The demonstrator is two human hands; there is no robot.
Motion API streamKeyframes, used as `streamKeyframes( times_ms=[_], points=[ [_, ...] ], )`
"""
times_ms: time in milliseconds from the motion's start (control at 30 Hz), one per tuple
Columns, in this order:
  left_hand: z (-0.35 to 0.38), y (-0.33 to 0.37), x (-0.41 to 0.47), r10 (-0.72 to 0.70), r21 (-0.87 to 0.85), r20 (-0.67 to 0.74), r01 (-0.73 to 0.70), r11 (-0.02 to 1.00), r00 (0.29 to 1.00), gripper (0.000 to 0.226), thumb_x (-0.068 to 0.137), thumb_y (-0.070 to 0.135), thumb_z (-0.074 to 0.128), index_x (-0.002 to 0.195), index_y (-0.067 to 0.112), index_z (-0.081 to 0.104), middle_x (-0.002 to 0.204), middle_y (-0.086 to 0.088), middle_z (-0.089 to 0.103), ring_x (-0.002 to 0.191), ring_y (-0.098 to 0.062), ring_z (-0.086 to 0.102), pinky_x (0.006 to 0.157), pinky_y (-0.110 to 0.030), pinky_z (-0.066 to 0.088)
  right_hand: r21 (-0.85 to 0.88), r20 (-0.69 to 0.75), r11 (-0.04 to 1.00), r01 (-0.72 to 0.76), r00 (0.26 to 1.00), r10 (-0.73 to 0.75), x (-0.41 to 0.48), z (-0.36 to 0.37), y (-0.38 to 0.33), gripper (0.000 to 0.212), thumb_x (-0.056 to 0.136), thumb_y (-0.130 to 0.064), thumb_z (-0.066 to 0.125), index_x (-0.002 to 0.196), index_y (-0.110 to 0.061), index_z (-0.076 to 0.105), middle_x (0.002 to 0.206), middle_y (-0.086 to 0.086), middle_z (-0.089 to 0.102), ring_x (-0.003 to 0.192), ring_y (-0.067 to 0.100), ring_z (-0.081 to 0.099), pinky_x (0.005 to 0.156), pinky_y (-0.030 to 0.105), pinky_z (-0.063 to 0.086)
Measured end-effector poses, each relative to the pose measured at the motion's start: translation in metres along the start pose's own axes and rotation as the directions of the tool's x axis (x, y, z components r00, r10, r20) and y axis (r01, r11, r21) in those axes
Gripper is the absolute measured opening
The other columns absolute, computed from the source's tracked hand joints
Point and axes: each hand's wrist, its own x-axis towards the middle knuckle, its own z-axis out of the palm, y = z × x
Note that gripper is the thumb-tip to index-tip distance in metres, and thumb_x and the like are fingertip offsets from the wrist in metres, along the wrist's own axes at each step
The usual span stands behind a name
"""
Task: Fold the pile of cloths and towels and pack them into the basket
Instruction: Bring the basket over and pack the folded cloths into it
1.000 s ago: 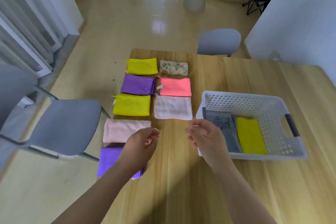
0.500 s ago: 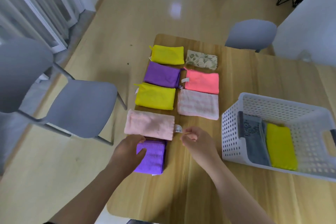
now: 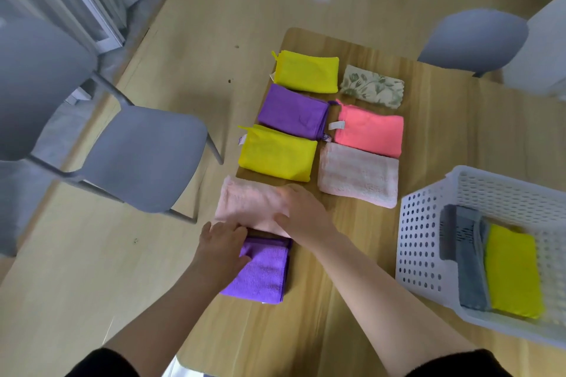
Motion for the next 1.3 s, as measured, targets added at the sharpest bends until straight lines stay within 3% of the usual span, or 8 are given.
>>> streamKeyframes(
  times_ms=[133,333,600,700,933,1100,1200,1300],
  points=[
    [0.003,0.001,0.000,-0.036,0.031,0.050,0.035,0.999,0.998,0.038,0.083,0.045,0.057,0.114,0.024,0.053,0.116,0.006,0.051,0.109,-0.017,0.050,0.100,-0.034,0.031,-0.068,0.021,0.997,0.021,1.000,-0.020,0.013,0.007,0.000,0.047,0.086,-0.017,0.054,0.132,-0.010,0.046,0.129,0.008,0.051,0.118,0.029,0.047,0.096,0.035,0.037],
    [0.005,0.001,-0.004,-0.069,0.017,0.076,0.068,0.998,0.995,0.033,0.084,0.047,0.055,0.107,0.023,0.058,0.113,0.006,0.053,0.103,-0.018,0.052,0.089,-0.030,0.037,-0.128,0.043,0.990,-0.053,0.997,0.058,0.019,0.013,0.005,0.061,0.082,-0.033,0.066,0.133,-0.013,0.042,0.125,0.008,0.048,0.118,0.029,0.046,0.094,0.040,0.040],
    [0.009,0.002,-0.013,-0.116,0.015,0.157,0.115,0.993,0.981,0.034,0.086,0.047,0.051,0.106,0.020,0.057,0.111,0.000,0.052,0.108,-0.021,0.048,0.090,-0.033,0.037,-0.036,0.060,0.973,-0.228,0.971,0.230,0.007,0.022,0.017,0.054,0.069,-0.046,0.070,0.106,-0.014,0.047,0.112,0.007,0.053,0.112,0.028,0.049,0.087,0.039,0.044],
    [0.007,0.004,-0.018,-0.099,-0.004,0.153,0.101,0.995,0.983,0.030,0.089,0.043,0.048,0.104,0.019,0.055,0.110,0.000,0.052,0.108,-0.021,0.049,0.092,-0.034,0.035,-0.038,0.075,0.970,-0.242,0.967,0.244,0.001,0.025,0.024,0.043,0.070,-0.053,0.064,0.091,-0.018,0.050,0.103,0.005,0.055,0.109,0.027,0.050,0.076,0.031,0.039],
    [0.009,0.006,-0.031,-0.120,-0.174,0.133,0.143,0.974,0.984,0.018,0.089,0.034,0.045,0.085,0.019,0.037,0.073,0.007,0.042,0.073,-0.020,0.044,0.082,-0.030,0.030,0.184,-0.025,0.938,-0.295,0.952,0.305,-0.030,0.026,0.027,0.043,0.077,-0.031,0.071,0.103,-0.012,0.042,0.099,0.005,0.056,0.095,0.029,0.057,0.065,0.031,0.038],
    [0.006,-0.003,-0.039,-0.069,-0.211,0.188,0.109,0.971,0.980,0.033,0.083,0.047,0.054,0.099,0.020,0.045,0.088,0.007,0.056,0.085,-0.019,0.054,0.079,-0.028,0.035,0.262,-0.066,0.922,-0.286,0.947,0.313,-0.051,0.027,0.029,0.051,0.079,-0.028,0.069,0.118,-0.012,0.042,0.103,0.007,0.062,0.095,0.028,0.061,0.069,0.034,0.047],
    [0.002,-0.007,-0.045,-0.013,-0.303,0.234,0.086,0.949,0.972,0.025,0.085,0.044,0.055,0.083,0.021,0.046,0.079,0.007,0.050,0.081,-0.018,0.052,0.059,-0.021,0.034,0.285,-0.095,0.918,-0.277,0.945,0.314,-0.066,0.025,0.030,0.046,0.081,-0.033,0.067,0.117,-0.012,0.047,0.105,0.005,0.063,0.097,0.026,0.059,0.070,0.031,0.043],
    [-0.003,-0.006,-0.053,-0.001,-0.422,0.215,0.094,0.902,0.977,0.024,0.088,0.038,0.053,0.076,0.021,0.042,0.077,0.005,0.050,0.076,-0.016,0.050,0.058,-0.022,0.033,0.324,-0.162,0.907,-0.268,0.929,0.332,-0.086,0.020,0.027,0.037,0.083,-0.036,0.065,0.108,-0.014,0.048,0.094,-0.002,0.058,0.089,0.022,0.058,0.066,0.030,0.040]
  ],
)
